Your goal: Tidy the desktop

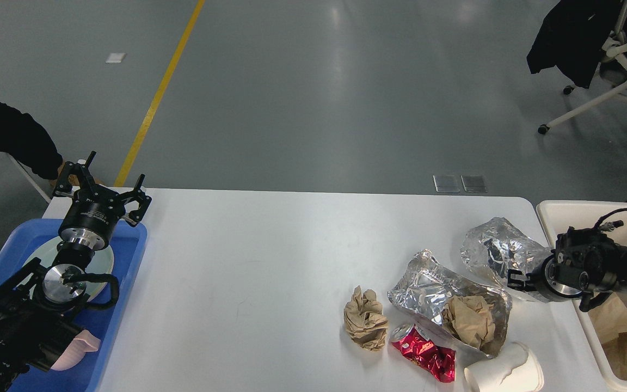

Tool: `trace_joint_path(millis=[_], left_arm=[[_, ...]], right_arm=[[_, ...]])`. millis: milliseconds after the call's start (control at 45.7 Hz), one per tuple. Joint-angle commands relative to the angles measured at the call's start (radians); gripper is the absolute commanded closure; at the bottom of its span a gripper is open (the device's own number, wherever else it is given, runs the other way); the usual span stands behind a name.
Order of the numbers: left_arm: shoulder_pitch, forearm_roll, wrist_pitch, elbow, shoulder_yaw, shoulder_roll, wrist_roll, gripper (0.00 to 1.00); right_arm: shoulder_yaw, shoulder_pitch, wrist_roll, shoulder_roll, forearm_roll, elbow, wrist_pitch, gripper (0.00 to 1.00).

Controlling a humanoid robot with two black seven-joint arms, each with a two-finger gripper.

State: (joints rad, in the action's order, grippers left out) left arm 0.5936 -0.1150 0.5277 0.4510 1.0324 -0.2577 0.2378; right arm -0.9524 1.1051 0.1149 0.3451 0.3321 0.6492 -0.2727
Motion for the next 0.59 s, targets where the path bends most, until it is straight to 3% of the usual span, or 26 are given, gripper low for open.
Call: trace_joint_path(millis=[0,306,372,481,525,569], left_arm=[[0.000,0.000,0.000,0.000,0.000,0.000,0.000,0.04],[0.000,0.000,0.000,0.000,0.000,0.000,0.000,0.04],[0.000,0.000,0.000,0.000,0.000,0.000,0.000,0.04],[0.000,0.000,0.000,0.000,0.000,0.000,0.000,0.04],[0.000,0.000,0.000,0.000,0.000,0.000,0.000,0.04],[0.000,0.000,0.000,0.000,0.000,0.000,0.000,0.04]], right_arm=[[0.000,0.004,0.002,0.000,-0.001,0.001,-0.002,0.83],[0.004,0.015,0.002,0.002,-0.002,0.001,0.000,0.75],[0.006,0.025,0.000,0.002,-0.002,0.001,0.001,0.59],[0.021,0.036,0.000,0.002,-0.002,0.001,0.001,0.46],[0.027,0.050,0.000,0.003,-0.004,0.007,0.001,0.26],[0.029,0.076,0.002,0.006,-0.007,0.013,0.001,0.00]])
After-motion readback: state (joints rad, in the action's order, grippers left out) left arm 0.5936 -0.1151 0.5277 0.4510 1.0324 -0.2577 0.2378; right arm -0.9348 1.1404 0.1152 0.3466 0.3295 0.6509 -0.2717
